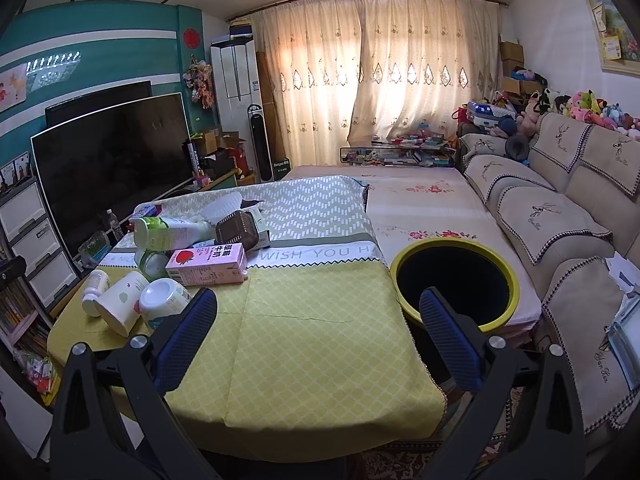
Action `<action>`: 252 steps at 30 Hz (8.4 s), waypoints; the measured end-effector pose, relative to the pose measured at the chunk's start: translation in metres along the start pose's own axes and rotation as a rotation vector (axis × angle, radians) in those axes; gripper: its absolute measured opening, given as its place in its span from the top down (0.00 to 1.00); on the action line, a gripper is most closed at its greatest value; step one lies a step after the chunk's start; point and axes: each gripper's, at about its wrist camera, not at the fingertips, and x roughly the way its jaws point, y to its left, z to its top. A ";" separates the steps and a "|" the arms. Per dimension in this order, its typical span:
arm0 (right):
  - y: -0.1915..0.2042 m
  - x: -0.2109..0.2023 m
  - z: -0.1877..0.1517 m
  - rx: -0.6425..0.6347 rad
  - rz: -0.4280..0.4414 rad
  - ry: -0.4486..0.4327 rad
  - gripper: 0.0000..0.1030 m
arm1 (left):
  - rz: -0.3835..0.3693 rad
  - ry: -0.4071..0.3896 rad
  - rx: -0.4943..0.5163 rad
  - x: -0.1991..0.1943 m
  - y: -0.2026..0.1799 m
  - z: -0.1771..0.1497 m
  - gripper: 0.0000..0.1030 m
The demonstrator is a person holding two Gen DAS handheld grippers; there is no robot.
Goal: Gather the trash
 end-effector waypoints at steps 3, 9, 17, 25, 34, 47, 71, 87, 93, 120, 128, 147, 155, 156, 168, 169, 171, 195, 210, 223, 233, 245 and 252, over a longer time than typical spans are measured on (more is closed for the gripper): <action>-0.001 0.001 -0.001 -0.001 -0.001 0.005 0.06 | -0.004 0.005 0.004 0.002 -0.002 0.000 0.04; 0.000 0.002 0.000 0.002 -0.002 0.008 0.06 | -0.010 0.009 0.008 0.006 -0.004 0.000 0.04; -0.002 0.002 0.000 0.003 -0.005 0.012 0.06 | -0.010 0.012 0.005 0.007 -0.004 -0.001 0.04; -0.003 0.004 0.000 0.004 -0.009 0.017 0.06 | -0.011 0.016 0.006 0.009 -0.006 -0.002 0.04; -0.003 0.005 -0.001 0.004 -0.009 0.021 0.06 | -0.011 0.016 0.005 0.010 -0.006 -0.003 0.04; 0.050 0.039 -0.010 -0.108 0.166 0.063 0.06 | 0.013 0.013 -0.017 0.015 0.005 -0.003 0.04; 0.170 0.150 -0.026 -0.315 0.325 0.276 0.17 | 0.015 0.103 -0.082 0.066 0.035 -0.019 0.04; 0.165 0.159 -0.027 -0.278 0.372 0.310 0.26 | -0.008 0.117 -0.061 0.075 0.028 -0.020 0.04; 0.132 0.143 -0.012 -0.223 0.331 0.262 0.26 | -0.019 0.116 -0.045 0.073 0.022 -0.018 0.04; -0.201 0.270 -0.004 0.173 -0.426 0.407 0.23 | -0.051 0.151 0.034 0.095 -0.013 -0.013 0.04; -0.182 0.233 -0.004 0.180 -0.375 0.352 0.22 | -0.061 0.168 0.041 0.102 -0.013 -0.016 0.04; -0.111 0.149 0.000 0.184 -0.180 0.207 0.17 | -0.172 0.151 0.290 0.121 -0.013 -0.034 0.36; -0.103 0.146 -0.001 0.181 -0.153 0.205 0.17 | -0.119 0.169 0.451 0.143 -0.026 -0.043 0.41; -0.103 0.146 -0.001 0.182 -0.150 0.206 0.17 | -0.113 0.173 0.472 0.146 -0.028 -0.044 0.43; -0.101 0.147 -0.005 0.185 -0.116 0.217 0.17 | -0.180 0.187 0.484 0.168 -0.038 -0.044 0.91; -0.101 0.147 -0.005 0.185 -0.114 0.216 0.17 | -0.190 0.188 0.478 0.168 -0.039 -0.044 0.93; -0.101 0.146 -0.004 0.186 -0.112 0.214 0.17 | -0.200 0.188 0.475 0.167 -0.040 -0.044 0.94; -0.181 0.080 -0.006 0.236 -0.370 0.104 0.17 | -0.588 0.137 0.553 0.181 -0.251 0.008 0.94; -0.237 0.068 -0.021 0.336 -0.429 0.105 0.17 | -0.723 0.284 0.673 0.274 -0.473 0.012 0.94; -0.233 0.076 -0.022 0.337 -0.417 0.127 0.16 | -0.709 0.279 0.582 0.274 -0.450 0.014 0.46; -0.195 0.098 -0.016 0.266 -0.348 0.160 0.15 | -0.653 0.118 0.448 0.183 -0.308 0.030 0.38; -0.061 0.150 0.005 0.092 0.003 0.215 0.15 | -0.349 0.020 0.244 0.125 -0.124 0.029 0.36; 0.029 0.177 0.018 -0.053 0.227 0.259 0.15 | -0.221 0.025 0.124 0.115 -0.035 0.013 0.36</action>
